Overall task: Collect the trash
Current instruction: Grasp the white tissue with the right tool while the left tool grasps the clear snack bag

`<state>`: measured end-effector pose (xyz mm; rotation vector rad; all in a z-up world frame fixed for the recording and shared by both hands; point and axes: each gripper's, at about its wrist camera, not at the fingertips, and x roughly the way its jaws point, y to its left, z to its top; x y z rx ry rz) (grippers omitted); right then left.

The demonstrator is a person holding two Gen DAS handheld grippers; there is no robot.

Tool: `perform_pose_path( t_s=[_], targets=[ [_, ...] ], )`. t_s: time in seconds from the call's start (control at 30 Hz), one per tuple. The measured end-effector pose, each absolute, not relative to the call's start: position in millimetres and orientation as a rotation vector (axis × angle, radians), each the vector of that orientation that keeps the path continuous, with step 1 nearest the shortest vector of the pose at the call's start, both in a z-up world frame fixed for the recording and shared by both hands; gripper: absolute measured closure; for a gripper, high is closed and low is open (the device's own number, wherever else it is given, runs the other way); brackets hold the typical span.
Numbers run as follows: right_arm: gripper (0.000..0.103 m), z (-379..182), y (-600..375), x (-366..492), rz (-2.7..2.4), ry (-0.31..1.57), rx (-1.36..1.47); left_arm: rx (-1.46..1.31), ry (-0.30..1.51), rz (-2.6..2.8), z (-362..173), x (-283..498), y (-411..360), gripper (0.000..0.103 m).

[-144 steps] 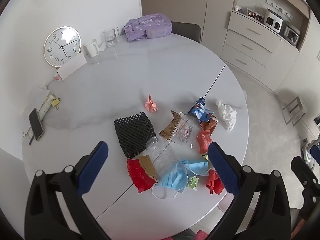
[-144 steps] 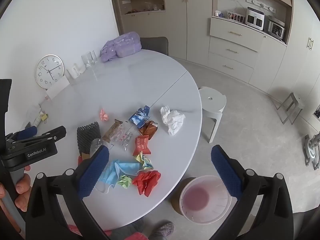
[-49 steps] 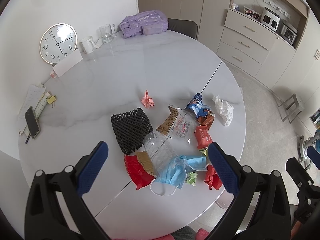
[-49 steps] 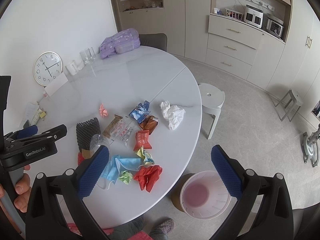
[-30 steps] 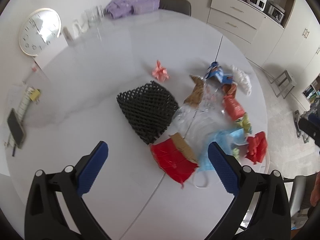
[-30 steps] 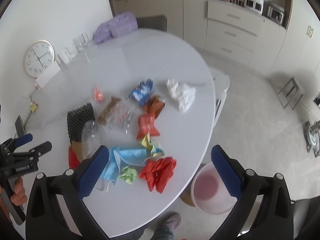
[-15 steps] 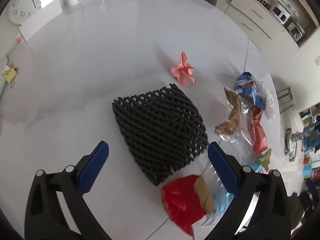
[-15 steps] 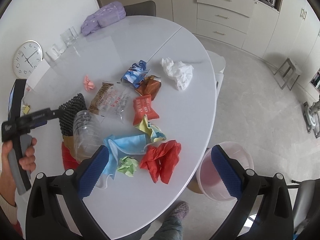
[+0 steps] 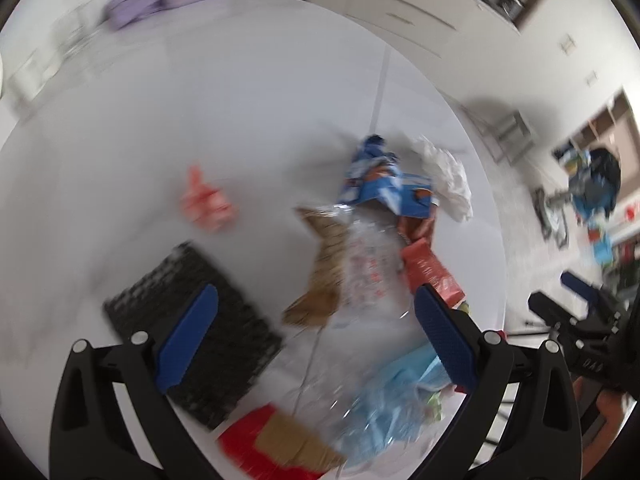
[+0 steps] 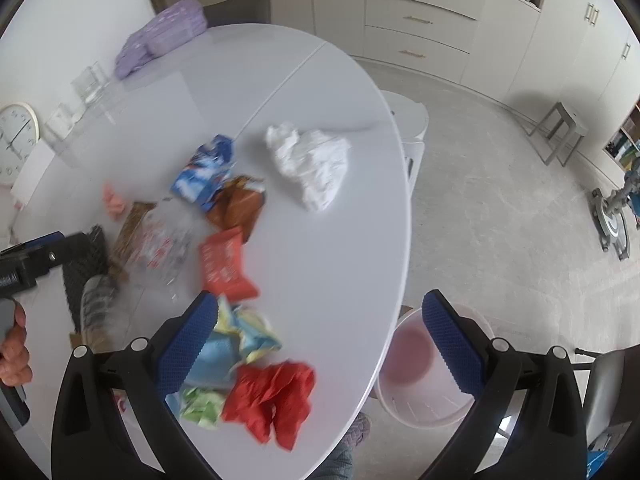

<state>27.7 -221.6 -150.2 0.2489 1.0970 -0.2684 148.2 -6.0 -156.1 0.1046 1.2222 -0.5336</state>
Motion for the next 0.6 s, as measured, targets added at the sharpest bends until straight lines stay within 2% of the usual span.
perform_pose_path(
  t_s=[0.1,0.17,0.2,0.3,0.33,0.4,0.6],
  targets=[
    [0.002,-152.5,-233.7,30.2,-0.279,1.100,0.270,0.172,1.289,-0.549,-172.1,156.3,-31.7,0.013],
    [0.002,-154.8,-239.8,31.0,-0.269,1.104,0.281,0.202,1.339,-0.541,-183.6,161.2,-40.9,0.026],
    [0.002,-156.2,-242.4,31.9,-0.262,1.106,0.280,0.208,1.371,-0.542,-190.8,164.6,-45.9,0.029],
    [0.002,-161.5,-247.5,37.7,-0.239,1.116,0.271,0.237,1.436,-0.518,-207.4,171.7,-51.9,0.047],
    [0.002,-162.5,-248.4,40.0,-0.236,1.121,0.268,0.232,1.468,-0.517,-213.1,174.4,-52.3,0.055],
    [0.002,-165.9,-252.7,47.5,-0.223,1.129,0.265,0.178,1.495,-0.514,-217.2,178.7,-48.4,0.059],
    [0.002,-178.9,-263.5,89.4,-0.153,1.149,0.252,0.119,1.501,-0.546,-208.7,184.5,-42.4,0.079]
  ],
)
